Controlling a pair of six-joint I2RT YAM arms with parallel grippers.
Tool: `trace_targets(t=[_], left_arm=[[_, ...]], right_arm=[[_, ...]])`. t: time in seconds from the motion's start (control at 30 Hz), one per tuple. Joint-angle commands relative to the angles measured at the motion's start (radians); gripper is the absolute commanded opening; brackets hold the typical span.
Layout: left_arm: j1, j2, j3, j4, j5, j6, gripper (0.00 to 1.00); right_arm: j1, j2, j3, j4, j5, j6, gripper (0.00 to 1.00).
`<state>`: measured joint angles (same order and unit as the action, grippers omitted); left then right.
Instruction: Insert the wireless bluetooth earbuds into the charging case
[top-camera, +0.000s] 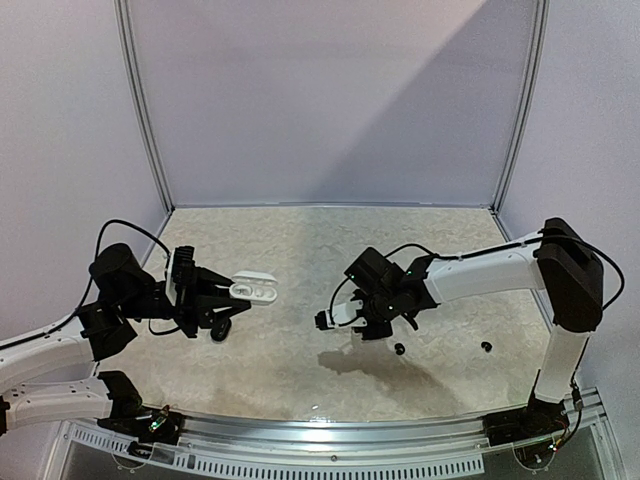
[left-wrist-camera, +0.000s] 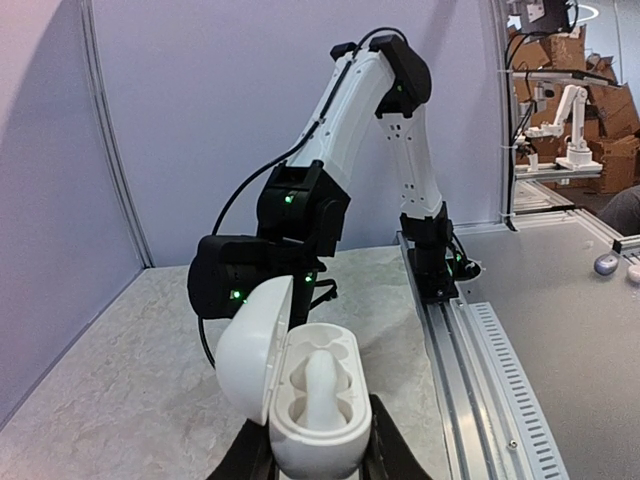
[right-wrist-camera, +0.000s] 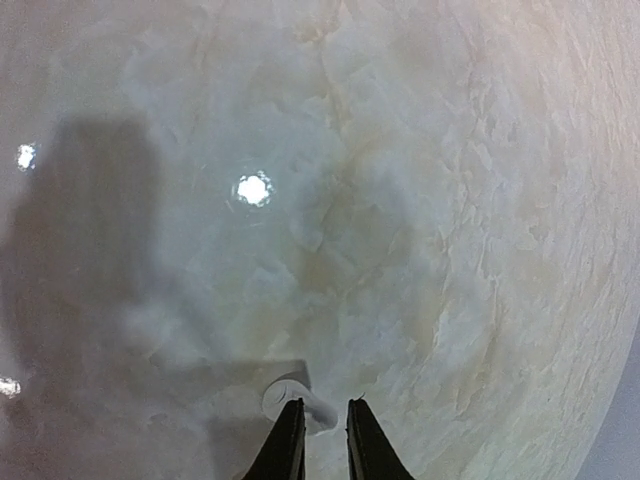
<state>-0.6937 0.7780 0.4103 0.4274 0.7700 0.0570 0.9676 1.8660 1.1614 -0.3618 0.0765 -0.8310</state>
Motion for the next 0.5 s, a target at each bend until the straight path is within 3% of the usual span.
trace_targets(t=[0.0,0.47], left_arm=[[0.006,-0.013,0.01,-0.019,-0.003,0.011,0.0],[0.006,-0.017,0.01,-0.025,-0.003,0.012,0.0]], right_arm=[[-0.006,0.058,0.066,-0.059,0.006,0.035,0.16],[-0.039,0.085,0.2,-0.141,-0.044,0.124,0.17]])
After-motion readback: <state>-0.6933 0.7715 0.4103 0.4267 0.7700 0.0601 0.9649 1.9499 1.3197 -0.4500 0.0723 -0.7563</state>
